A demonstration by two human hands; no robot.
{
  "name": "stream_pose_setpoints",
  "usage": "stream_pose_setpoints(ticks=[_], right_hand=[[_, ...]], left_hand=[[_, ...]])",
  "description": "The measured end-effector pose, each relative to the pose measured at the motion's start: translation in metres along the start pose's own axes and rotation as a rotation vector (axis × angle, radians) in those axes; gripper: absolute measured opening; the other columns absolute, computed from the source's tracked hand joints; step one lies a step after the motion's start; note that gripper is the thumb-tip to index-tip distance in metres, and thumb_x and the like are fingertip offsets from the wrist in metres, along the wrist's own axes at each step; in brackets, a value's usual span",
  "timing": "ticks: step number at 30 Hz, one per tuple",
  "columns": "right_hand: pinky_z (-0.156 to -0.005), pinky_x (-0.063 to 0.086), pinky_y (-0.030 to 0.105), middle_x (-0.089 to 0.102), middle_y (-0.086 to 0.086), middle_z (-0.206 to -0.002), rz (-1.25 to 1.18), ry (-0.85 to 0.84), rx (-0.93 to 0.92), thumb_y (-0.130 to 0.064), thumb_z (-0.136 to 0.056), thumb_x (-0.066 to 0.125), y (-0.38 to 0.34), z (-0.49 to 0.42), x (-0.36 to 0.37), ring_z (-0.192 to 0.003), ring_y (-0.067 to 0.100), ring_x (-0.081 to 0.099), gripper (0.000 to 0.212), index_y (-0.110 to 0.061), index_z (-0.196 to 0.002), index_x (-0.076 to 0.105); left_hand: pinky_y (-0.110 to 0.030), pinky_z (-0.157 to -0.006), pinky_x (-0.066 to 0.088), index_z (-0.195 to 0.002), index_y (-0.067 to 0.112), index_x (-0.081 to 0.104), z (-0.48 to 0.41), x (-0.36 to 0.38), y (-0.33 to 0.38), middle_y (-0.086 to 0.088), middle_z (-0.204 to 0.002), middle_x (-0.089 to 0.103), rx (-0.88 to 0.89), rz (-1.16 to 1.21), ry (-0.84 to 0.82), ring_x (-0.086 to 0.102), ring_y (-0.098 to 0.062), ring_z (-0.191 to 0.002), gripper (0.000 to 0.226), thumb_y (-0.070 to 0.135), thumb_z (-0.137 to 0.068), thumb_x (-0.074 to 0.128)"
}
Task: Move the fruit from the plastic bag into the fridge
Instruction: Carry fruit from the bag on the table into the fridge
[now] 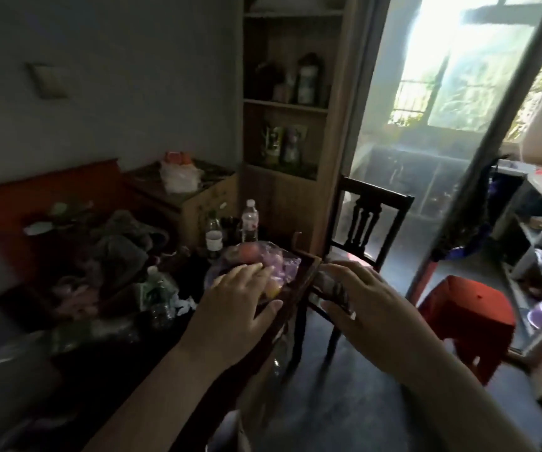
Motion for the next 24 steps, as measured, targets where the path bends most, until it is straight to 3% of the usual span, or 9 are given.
stream_pose_setpoints(ticks=[3,6,13,19,24], right_hand=[[-0.102,0.042,0.027,0.045,-0.01,-0.138,-0.039,-0.042,-0.08,-0.049,-0.089,0.04,0.012,-0.02,0.027,-0.128,0.01,0.041,0.054,-0.024,-0.137,0.043],[-0.099,0.032,0.017,0.046,-0.01,-0.137,-0.07,-0.083,-0.1,-0.043,-0.09,0.049,0.04,-0.036,0.045,-0.128,0.009,0.04,0.051,-0.024,-0.137,0.044],[-0.095,0.031,0.015,0.051,-0.008,-0.132,-0.084,-0.19,-0.098,-0.035,-0.089,0.058,0.135,-0.055,0.062,-0.122,0.011,0.048,0.048,-0.022,-0.134,0.048],[-0.097,0.031,0.017,0.05,-0.011,-0.133,-0.134,-0.268,-0.057,-0.041,-0.088,0.054,0.213,-0.064,0.095,-0.124,0.009,0.045,0.051,-0.024,-0.135,0.047],[-0.095,0.027,0.013,0.052,-0.007,-0.132,-0.199,-0.313,-0.104,-0.032,-0.09,0.058,0.218,-0.095,0.134,-0.123,0.011,0.047,0.046,-0.02,-0.133,0.05]], left_hand=[[-0.026,-0.108,0.021,-0.144,0.027,0.033,0.001,0.024,-0.021,0.009,-0.147,0.036,-0.11,0.017,-0.027,0.028,-0.007,-0.137,0.067,0.061,-0.088,0.023],[-0.021,-0.106,0.011,-0.145,0.027,0.031,-0.013,0.05,-0.028,0.011,-0.148,0.034,-0.184,0.04,-0.024,0.025,-0.004,-0.137,0.057,0.051,-0.094,0.037],[-0.027,-0.106,0.031,-0.142,0.021,0.037,-0.058,0.113,-0.025,0.004,-0.144,0.042,-0.374,0.087,-0.002,0.035,-0.01,-0.133,0.055,0.044,-0.093,0.047],[-0.024,-0.106,0.029,-0.143,0.019,0.036,-0.08,0.162,-0.02,0.002,-0.146,0.039,-0.501,0.095,-0.005,0.033,-0.011,-0.135,0.056,0.042,-0.094,0.047],[-0.022,-0.106,0.026,-0.143,0.019,0.037,-0.09,0.181,-0.028,0.003,-0.146,0.038,-0.549,0.052,-0.024,0.032,-0.011,-0.136,0.055,0.04,-0.094,0.049]])
Point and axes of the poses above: each hand's wrist, its own z-axis away from the middle knuckle, its own x-axis out of the palm, y = z × x, the point moved 5 cm from there along -z, towards the middle knuckle
